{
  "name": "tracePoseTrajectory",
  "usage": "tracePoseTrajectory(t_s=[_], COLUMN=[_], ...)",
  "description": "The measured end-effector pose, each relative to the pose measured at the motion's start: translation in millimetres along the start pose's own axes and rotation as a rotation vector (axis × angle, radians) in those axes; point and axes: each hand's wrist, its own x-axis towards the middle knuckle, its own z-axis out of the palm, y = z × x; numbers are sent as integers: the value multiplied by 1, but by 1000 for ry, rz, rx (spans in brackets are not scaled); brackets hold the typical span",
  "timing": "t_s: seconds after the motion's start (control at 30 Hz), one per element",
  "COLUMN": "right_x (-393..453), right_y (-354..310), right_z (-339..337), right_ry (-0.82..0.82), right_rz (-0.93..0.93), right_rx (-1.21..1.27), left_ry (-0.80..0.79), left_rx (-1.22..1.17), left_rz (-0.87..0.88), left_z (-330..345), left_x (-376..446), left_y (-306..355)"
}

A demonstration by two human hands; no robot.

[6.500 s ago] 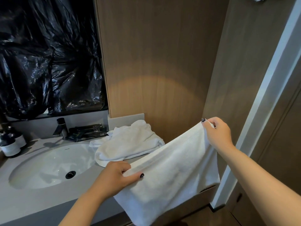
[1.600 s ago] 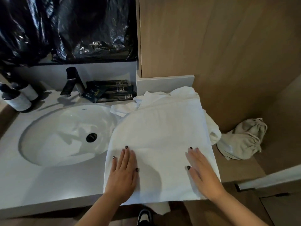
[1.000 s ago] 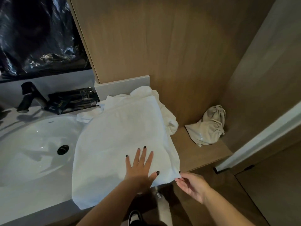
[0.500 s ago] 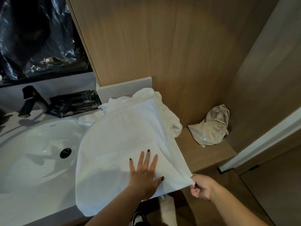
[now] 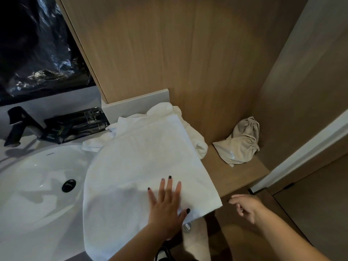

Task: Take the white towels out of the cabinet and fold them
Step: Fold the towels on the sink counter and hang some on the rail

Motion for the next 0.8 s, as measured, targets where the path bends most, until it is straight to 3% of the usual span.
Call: tracePoseTrajectory(t_s=[0.07,0.13,0.27,0.33,0.4,0.47,0.63,0.8], right_x=[-4,-19,-48,-48,-40,-30,-17,-2], right_y=[-3,-2,21,33,41,45,42,20], right_z=[3,18,78,113,134,140,124,89], right_ry=[218,306,96,-55,-174,-146,-83,-142], right_rz=[-220,-549,-1478,-1682,-1641,-1601,-1513,-1337], right_rx=[-91,-271,-850,-1227,-1551,-1710,-1755,-1679], left_ry=[37,80,227,262,258,241,225,244], left_rx=[7,-2,-124,-119,-66,-47,-42,-62], left_rz=[26,39,-53,-72,-56,-81,-176,-435], left_z=[0,2,10,16,23,29,32,36], left_x=[-3,-7,-20,-30,-40,-51,-79,-110], left_y=[0,-4,-21,-36,-53,-72,-102,-116])
